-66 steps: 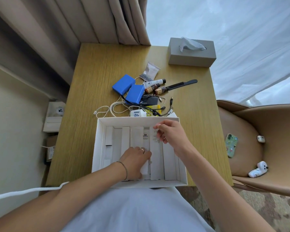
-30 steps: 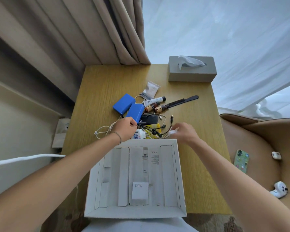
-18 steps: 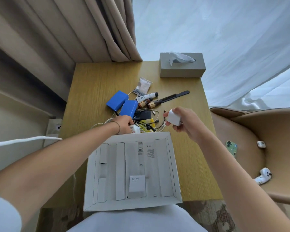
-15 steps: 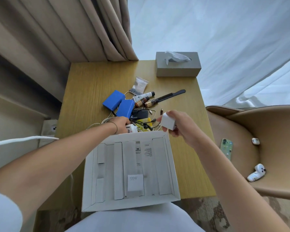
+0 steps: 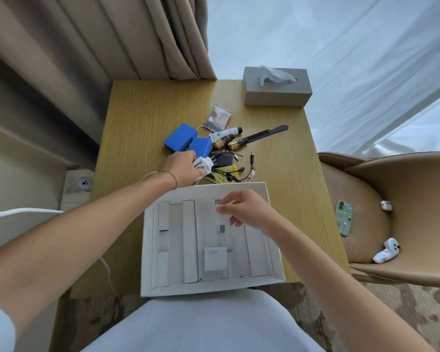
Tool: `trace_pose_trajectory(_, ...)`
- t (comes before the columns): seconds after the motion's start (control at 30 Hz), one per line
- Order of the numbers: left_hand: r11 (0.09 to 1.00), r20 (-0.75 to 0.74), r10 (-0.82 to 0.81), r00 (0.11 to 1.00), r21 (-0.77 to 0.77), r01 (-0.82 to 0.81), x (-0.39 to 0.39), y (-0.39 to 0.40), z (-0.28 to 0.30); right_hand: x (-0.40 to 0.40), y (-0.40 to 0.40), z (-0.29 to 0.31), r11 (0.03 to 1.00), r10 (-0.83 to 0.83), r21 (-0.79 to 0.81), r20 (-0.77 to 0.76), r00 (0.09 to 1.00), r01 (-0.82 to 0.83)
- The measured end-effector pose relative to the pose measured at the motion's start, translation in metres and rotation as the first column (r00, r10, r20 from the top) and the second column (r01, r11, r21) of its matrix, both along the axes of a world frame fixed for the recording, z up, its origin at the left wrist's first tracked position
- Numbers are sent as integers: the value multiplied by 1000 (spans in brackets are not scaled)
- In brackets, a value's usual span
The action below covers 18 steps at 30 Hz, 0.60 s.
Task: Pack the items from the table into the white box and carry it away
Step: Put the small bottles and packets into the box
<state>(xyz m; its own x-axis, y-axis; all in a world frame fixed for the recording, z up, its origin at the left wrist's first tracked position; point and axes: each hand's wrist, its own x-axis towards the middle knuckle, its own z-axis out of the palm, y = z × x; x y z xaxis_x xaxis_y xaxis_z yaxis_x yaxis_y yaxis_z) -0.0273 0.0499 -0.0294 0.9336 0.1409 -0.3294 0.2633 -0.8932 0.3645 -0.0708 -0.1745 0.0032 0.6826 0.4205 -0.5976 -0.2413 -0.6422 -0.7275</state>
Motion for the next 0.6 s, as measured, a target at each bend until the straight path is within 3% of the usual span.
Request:
trace_pose_trajectory(0.13, 984, 150, 156, 976, -113, -140, -22, 9, 27, -9, 22, -26, 990, 68, -128, 64, 996, -60)
trace_pose_trajectory(0.3, 939, 286, 249, 925, -306, -158, -59, 11, 57, -17, 42, -57, 947, 185, -281, 87, 979, -154)
trace_pose_trajectory(0.6, 890, 276, 296, 914, -427, -159, -101, 3, 76, -34, 58, -83, 899, 251, -408, 186, 950, -158)
